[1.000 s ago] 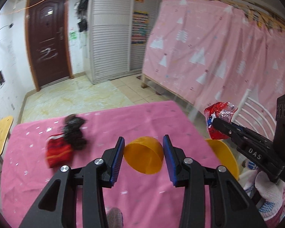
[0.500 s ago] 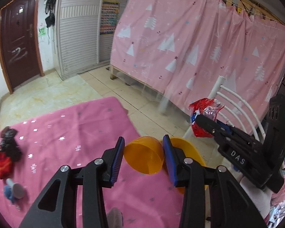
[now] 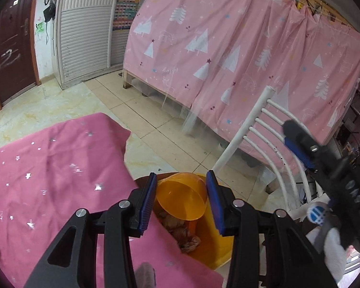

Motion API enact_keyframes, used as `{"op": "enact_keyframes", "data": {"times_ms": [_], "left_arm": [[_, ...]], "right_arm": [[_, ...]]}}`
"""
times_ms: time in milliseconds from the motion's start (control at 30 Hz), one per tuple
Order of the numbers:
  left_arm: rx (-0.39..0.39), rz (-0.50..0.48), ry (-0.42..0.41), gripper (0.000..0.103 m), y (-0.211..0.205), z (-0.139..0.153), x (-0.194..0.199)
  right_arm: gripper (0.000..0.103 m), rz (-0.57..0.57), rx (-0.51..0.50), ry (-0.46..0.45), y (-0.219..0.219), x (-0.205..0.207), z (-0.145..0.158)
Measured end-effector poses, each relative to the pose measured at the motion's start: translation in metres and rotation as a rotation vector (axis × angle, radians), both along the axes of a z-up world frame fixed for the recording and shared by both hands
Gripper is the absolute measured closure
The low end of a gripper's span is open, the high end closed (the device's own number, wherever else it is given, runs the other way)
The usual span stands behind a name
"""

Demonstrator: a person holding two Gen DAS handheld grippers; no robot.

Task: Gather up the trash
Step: 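Carry both to the yellow bin, open left gripper while right releases bag, then return to table and grasp the blue yarn ball with left gripper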

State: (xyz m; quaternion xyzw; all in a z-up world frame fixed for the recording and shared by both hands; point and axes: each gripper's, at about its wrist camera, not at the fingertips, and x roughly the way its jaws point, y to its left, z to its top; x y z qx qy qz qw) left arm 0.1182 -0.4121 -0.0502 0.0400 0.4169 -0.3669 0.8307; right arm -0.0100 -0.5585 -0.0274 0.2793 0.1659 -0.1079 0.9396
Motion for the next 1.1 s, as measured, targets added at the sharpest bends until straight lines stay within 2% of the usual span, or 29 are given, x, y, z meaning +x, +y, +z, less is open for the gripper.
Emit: {"op": "enact_keyframes", "data": {"times_ms": [67, 100, 133, 367, 533, 700, 833, 900, 967, 1100], "left_arm": [[-0.002, -0.012, 0.012, 0.053, -0.007, -0.002, -0.002], [-0.005, -0.013, 0.015, 0.043, -0.009, -0.003, -0.004], [-0.005, -0.014, 0.013, 0.039, -0.009, -0.002, -0.005], [0.013, 0.005, -0.019, 0.038, 0.002, 0.003, -0.011], [0.007, 0.038, -0.047, 0.038, 0.031, 0.013, -0.012], [0.002, 0.087, -0.06, 0.038, 0.069, 0.02, -0.006], [0.031, 0.145, -0.095, 0.038, 0.106, 0.028, 0.001], [0.053, 0.183, -0.121, 0.038, 0.125, 0.032, 0.006], [0.063, 0.226, -0.129, 0.038, 0.148, 0.035, 0.015], [0.063, 0.29, -0.129, 0.038, 0.183, 0.037, 0.025]], "right_arm": [[0.048, -0.009, 0.007, -0.006, -0.004, -0.003, 0.0], [0.048, -0.01, 0.012, -0.009, -0.005, -0.003, -0.001], [0.048, -0.008, 0.016, -0.011, -0.006, -0.003, -0.002], [0.047, 0.034, 0.022, -0.013, 0.003, 0.005, -0.003], [0.046, 0.069, 0.007, -0.015, 0.021, 0.013, -0.002], [0.046, 0.118, -0.027, 0.005, 0.05, 0.025, -0.001], [0.046, 0.154, -0.036, 0.027, 0.073, 0.035, -0.003], [0.045, 0.177, -0.035, 0.04, 0.083, 0.04, -0.006], [0.04, 0.208, -0.041, 0.054, 0.098, 0.047, -0.008], [0.039, 0.268, -0.06, 0.077, 0.125, 0.061, -0.009]]}}
